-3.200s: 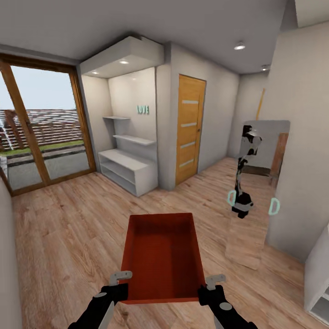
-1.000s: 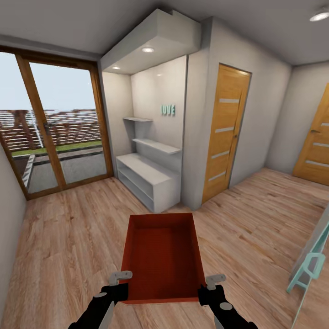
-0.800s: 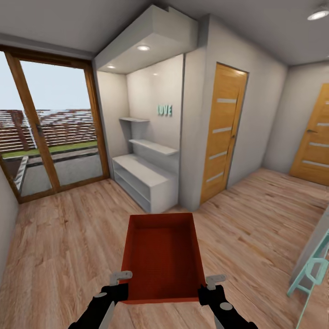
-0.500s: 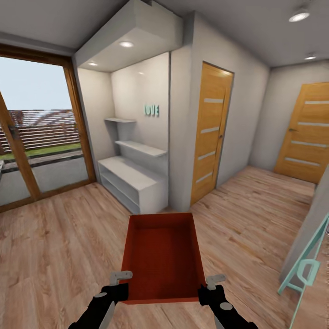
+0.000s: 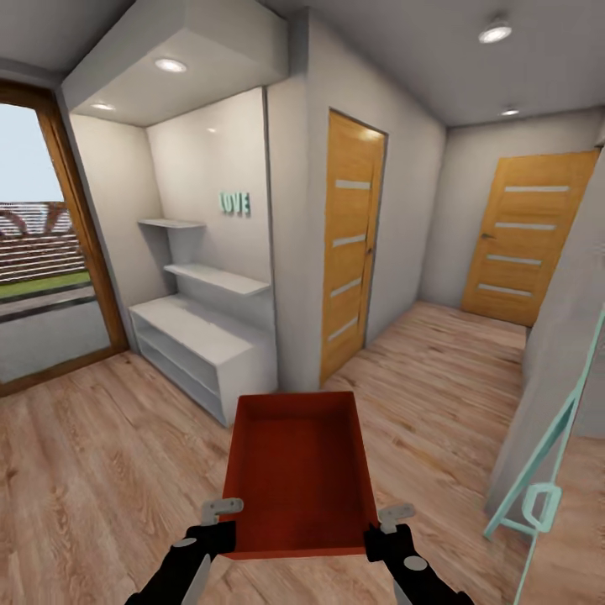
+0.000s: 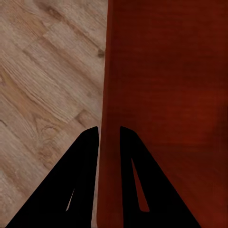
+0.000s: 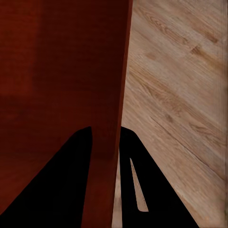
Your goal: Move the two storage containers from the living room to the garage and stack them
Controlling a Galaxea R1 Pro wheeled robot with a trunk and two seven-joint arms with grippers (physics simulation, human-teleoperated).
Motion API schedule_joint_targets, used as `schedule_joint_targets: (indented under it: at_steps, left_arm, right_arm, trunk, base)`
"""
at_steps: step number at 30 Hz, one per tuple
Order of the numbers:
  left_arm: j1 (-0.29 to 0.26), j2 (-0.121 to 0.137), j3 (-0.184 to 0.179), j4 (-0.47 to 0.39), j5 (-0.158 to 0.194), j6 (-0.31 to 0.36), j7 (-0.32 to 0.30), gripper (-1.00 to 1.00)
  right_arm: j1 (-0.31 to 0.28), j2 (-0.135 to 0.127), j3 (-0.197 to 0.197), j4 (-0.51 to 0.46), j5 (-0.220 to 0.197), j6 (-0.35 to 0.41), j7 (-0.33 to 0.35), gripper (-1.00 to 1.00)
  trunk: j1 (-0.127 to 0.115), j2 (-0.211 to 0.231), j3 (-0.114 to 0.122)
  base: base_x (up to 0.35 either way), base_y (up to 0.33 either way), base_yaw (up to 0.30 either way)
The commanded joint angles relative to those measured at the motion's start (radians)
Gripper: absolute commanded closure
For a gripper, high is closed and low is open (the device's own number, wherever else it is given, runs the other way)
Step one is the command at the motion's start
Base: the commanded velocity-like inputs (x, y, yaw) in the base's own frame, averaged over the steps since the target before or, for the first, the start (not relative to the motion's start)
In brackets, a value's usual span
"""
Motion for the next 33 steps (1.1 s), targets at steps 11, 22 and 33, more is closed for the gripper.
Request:
schedule_joint_targets:
  at_steps: [11, 22, 33]
  left_arm:
    - [0.001, -0.001, -0.003, -0.003, -0.015, -0.028, 0.008, 1.00]
    - [0.001, 0.000, -0.003, -0.003, -0.015, -0.028, 0.008, 1.00]
    - [0.001, 0.000, -0.003, -0.003, -0.015, -0.028, 0.008, 1.00]
  right_arm:
    - [-0.002, 0.031, -0.005, 0.003, -0.013, -0.002, 0.015, 1.00]
    - [-0.002, 0.031, -0.005, 0.003, -0.013, -0.002, 0.015, 1.00]
    - [-0.002, 0.031, -0.005, 0.003, -0.013, -0.002, 0.015, 1.00]
  trunk:
    - [0.001, -0.001, 0.000]
    - [0.001, -0.001, 0.000]
    - [0.001, -0.001, 0.000]
  base:
    - [0.327, 0.000, -0.022]
    - [0.327, 0.000, -0.047]
    - [0.327, 0.000, -0.192]
